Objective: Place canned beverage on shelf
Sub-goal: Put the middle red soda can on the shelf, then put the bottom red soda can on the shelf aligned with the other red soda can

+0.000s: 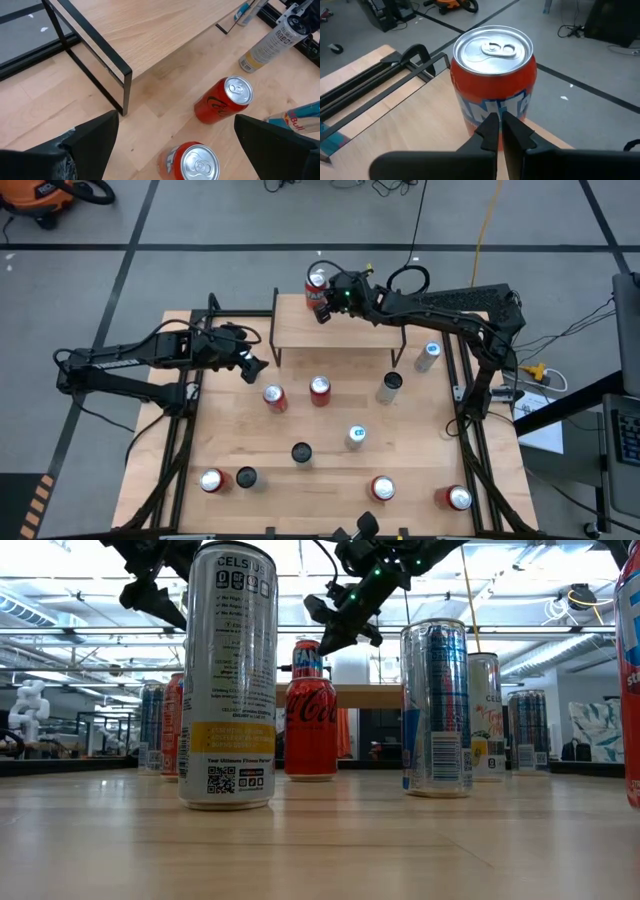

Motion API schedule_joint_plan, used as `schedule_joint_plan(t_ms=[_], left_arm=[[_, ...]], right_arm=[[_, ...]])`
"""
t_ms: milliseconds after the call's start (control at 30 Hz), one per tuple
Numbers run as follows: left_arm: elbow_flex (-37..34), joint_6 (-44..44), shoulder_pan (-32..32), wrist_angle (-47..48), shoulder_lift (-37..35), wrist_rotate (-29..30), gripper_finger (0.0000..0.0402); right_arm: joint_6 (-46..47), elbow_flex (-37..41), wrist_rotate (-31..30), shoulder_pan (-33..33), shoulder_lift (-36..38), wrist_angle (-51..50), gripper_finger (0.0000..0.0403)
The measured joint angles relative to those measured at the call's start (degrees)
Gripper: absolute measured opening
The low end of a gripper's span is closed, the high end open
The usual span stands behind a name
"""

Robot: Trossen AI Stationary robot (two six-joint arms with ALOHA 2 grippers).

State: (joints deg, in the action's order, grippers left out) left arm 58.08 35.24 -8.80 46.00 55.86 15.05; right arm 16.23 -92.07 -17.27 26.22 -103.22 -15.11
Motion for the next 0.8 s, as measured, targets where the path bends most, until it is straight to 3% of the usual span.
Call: schedule_joint_plan(t_ms=[800], left_arm=[[0.0,0.0,0.0,0.0,0.0,0.0,0.04]], right_arm=[[-0.4,0.0,-0.4,-0.8,-1.8,0.6,0.0]])
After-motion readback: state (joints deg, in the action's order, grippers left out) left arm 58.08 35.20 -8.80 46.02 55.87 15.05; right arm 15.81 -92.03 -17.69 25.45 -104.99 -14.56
